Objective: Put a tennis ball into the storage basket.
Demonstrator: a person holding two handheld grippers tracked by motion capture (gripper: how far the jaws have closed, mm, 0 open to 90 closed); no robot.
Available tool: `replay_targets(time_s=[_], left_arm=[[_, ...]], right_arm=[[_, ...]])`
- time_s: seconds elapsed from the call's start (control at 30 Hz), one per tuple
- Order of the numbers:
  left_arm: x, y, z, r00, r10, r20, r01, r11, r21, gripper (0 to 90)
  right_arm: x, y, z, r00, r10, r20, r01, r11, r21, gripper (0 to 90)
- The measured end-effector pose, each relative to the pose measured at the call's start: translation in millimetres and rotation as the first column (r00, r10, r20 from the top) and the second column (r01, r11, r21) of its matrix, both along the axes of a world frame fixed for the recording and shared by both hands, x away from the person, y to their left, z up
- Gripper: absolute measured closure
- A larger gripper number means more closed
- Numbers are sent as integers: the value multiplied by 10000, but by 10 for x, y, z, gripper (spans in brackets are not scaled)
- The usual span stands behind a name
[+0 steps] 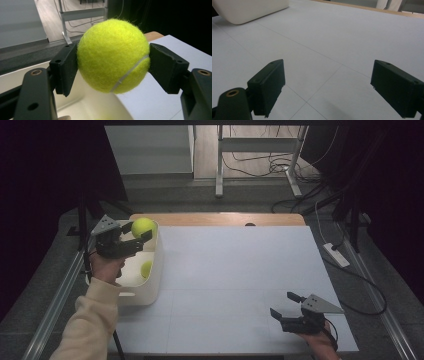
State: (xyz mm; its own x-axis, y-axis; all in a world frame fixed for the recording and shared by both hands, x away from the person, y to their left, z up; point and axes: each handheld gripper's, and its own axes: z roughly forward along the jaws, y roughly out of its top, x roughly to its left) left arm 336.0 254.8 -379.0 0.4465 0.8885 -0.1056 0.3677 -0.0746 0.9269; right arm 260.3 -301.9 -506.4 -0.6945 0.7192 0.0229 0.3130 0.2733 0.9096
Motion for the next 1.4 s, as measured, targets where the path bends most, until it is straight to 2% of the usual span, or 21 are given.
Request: replay_targets(time_s=[0.3,0.7,0.93,1.03,1.3,1.37,1.4], left_arm=[[11,112,-45,9991,393,-182,-391,9991,137,279],[31,261,-87,9953,874,-425,-870,9962,105,278],[45,275,-108,9942,908,-571,-896,9957,234,279],[81,285,-154,9917,976,-834,-950,9949,345,279],[114,341,-220,9855,1276,-1120,-1236,9914,423,278],[126,351,-235,9828,1343,-1270,-1293,9905,468,275],[136,356,-252,9792,1483,-1387,-1426,9885,501,271]], right_arm=[[2,-2,-3,10000,14,-23,-14,10000,7,124],[4,2,-5,10000,4,-28,-4,10000,2,124],[6,1,-6,10000,-1,-28,1,10000,14,124],[5,1,-5,10000,-3,-29,3,10000,18,124],[8,-1,-7,10000,-3,-37,3,10000,13,124],[7,0,-8,10000,11,-34,-11,10000,3,124],[7,1,-8,10000,11,-36,-11,10000,1,124]])
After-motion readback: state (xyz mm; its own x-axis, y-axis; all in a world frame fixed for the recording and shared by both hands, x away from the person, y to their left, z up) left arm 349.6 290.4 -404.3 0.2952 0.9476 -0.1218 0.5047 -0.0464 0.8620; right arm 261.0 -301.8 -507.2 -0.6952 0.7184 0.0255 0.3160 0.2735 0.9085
